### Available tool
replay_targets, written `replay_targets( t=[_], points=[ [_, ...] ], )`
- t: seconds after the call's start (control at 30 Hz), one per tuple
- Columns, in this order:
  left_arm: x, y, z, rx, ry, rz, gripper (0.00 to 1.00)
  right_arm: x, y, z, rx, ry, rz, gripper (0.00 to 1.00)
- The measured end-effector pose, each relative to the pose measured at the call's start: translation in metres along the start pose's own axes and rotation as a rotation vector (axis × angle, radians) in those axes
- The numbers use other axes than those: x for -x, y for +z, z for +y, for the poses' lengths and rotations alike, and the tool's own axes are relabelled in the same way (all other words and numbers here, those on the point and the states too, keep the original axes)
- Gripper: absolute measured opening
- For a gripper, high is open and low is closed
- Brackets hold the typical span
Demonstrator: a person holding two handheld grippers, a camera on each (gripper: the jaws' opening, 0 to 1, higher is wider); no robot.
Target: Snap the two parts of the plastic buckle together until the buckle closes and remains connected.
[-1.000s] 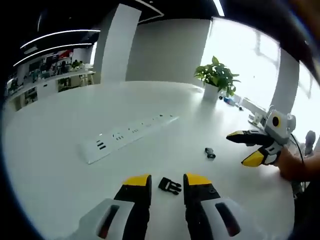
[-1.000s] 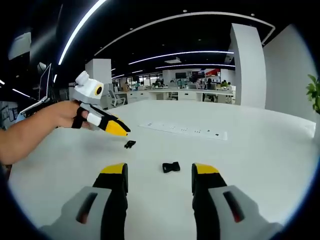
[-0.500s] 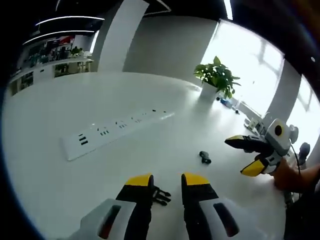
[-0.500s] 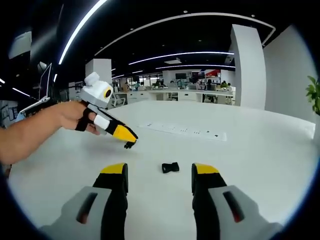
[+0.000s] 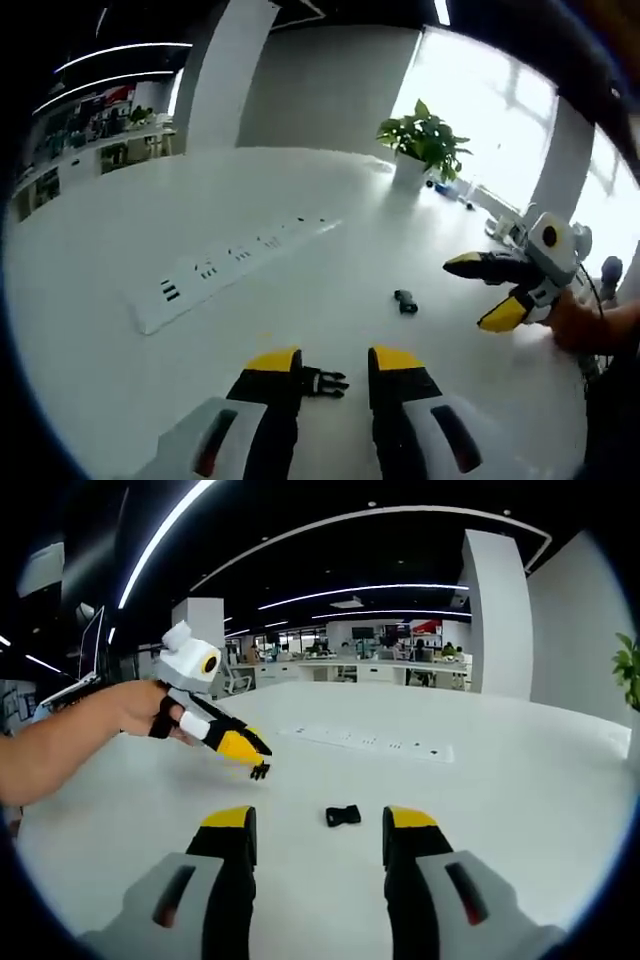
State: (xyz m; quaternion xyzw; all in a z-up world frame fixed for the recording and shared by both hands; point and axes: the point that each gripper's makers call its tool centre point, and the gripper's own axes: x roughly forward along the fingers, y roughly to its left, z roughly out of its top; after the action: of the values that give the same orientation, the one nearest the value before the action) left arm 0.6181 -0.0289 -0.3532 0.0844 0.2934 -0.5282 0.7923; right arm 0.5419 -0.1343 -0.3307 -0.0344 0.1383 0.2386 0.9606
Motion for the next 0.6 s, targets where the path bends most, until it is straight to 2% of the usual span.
replay_targets(
  t=[0.07, 0.1, 0.13, 0.17, 0.2, 0.27, 0.33, 0.43, 0.53, 0.6],
  points=[
    [0.004, 0.002, 0.005, -0.172, 0.022, 0.044, 0.26, 0.001, 0.001, 0.000, -0.001, -0.001, -0.005, 0.50],
    [0.006, -0.002, 0.003, -0.240, 0.002, 0.085, 0.34, 0.001, 0.002, -0.001, 0.001, -0.001, -0.007, 0.50],
    [0.006, -0.003, -0.001, -0.276, -0.035, 0.104, 0.42, 0.002, 0.002, -0.001, 0.002, -0.002, -0.008, 0.50],
    [0.007, -0.003, -0.002, -0.277, -0.045, 0.107, 0.49, 0.002, 0.002, -0.001, 0.003, -0.001, -0.009, 0.50],
    [0.007, -0.003, -0.001, -0.283, -0.045, 0.118, 0.51, 0.002, 0.002, -0.001, 0.003, -0.001, -0.010, 0.50],
    [0.010, -0.008, 0.005, -0.400, -0.039, 0.201, 0.45, 0.002, 0.002, -0.001, 0.005, -0.001, -0.010, 0.50],
    [0.011, -0.013, 0.004, -0.464, -0.050, 0.252, 0.42, 0.002, 0.002, -0.001, 0.005, 0.000, -0.009, 0.50],
    [0.013, -0.020, 0.000, -0.520, -0.090, 0.304, 0.42, 0.003, 0.002, -0.001, 0.006, 0.000, -0.009, 0.50],
    [0.014, -0.020, -0.005, -0.557, -0.133, 0.325, 0.38, 0.003, 0.002, -0.002, 0.008, 0.000, -0.009, 0.50],
    [0.015, -0.019, -0.005, -0.572, -0.136, 0.338, 0.37, 0.003, 0.001, -0.001, 0.009, 0.001, -0.009, 0.49]
  ],
)
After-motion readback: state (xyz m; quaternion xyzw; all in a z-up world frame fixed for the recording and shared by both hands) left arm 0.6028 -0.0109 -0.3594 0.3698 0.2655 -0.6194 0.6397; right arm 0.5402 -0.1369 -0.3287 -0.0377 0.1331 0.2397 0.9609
